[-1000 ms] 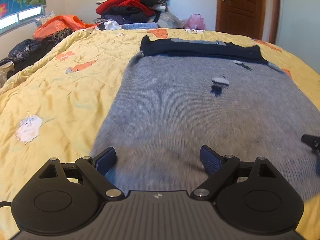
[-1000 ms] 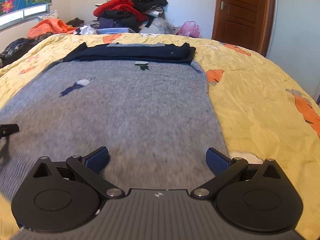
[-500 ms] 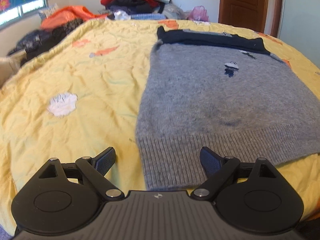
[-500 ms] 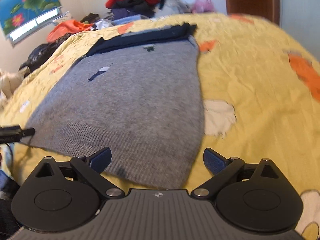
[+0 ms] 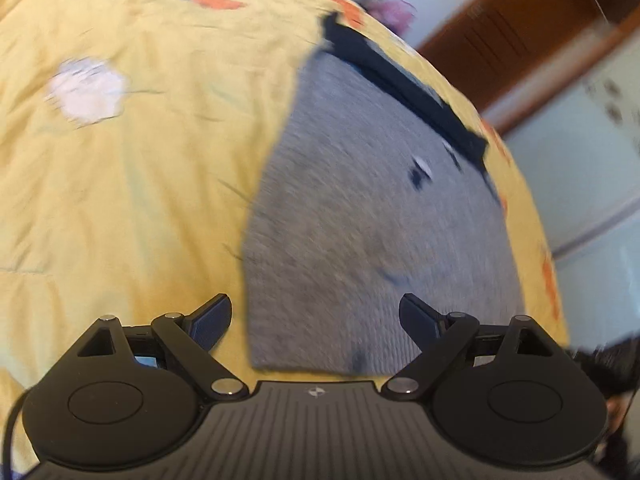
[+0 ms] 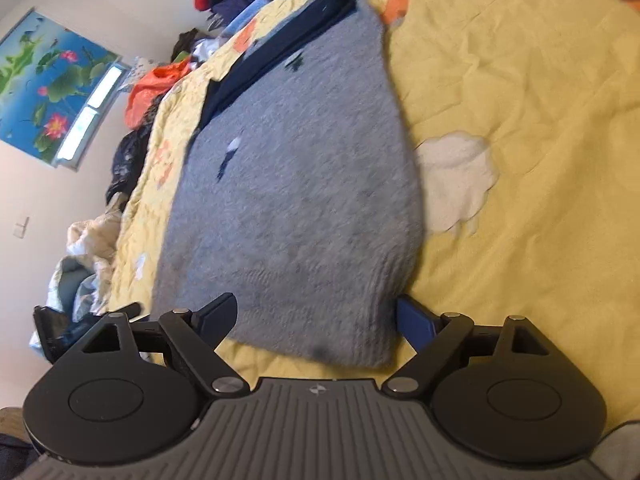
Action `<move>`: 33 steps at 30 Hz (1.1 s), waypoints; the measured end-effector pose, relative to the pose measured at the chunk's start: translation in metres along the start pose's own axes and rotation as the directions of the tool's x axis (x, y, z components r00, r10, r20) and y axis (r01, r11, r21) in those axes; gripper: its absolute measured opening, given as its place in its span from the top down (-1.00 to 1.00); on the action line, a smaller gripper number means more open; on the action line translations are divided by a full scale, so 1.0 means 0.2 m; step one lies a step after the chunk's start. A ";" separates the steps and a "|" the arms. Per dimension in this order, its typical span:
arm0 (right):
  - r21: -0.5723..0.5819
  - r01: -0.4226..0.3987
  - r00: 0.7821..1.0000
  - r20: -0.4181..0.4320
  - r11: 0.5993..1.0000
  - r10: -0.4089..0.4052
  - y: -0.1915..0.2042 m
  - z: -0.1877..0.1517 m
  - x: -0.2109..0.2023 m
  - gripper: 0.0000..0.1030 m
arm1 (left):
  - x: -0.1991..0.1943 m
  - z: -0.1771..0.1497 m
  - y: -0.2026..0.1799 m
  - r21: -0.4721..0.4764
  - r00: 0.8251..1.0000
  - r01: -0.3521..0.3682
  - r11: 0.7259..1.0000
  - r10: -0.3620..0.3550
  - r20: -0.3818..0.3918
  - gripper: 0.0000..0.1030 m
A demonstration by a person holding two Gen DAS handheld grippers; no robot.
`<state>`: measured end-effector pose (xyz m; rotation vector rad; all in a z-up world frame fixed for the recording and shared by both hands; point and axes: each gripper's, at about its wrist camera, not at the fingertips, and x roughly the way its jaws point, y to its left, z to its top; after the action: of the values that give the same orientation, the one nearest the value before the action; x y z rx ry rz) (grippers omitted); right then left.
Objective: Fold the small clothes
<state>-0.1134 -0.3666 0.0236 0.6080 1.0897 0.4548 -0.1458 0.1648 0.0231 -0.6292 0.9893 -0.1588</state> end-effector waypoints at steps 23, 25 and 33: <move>0.329 -0.257 0.955 -0.060 0.909 0.291 -0.34 0.02 0.10 0.51 | 0.11 0.09 0.07 -0.047 0.982 0.106 0.993 -0.112 -0.154 0.37; 0.319 -0.212 0.965 -0.077 0.924 0.249 -0.34 0.02 0.11 0.83 | 0.12 0.09 0.02 0.024 0.986 0.047 0.999 -0.043 -0.164 0.83; 0.277 -0.280 0.958 0.020 0.919 0.286 -0.30 0.08 0.09 0.80 | 0.06 0.25 -0.06 0.089 0.992 0.068 0.994 -0.058 -0.110 0.90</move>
<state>-0.0898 -0.4046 -0.0227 1.0201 1.0982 0.5643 -0.0965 0.1728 0.0408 -0.5721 1.0599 -0.2954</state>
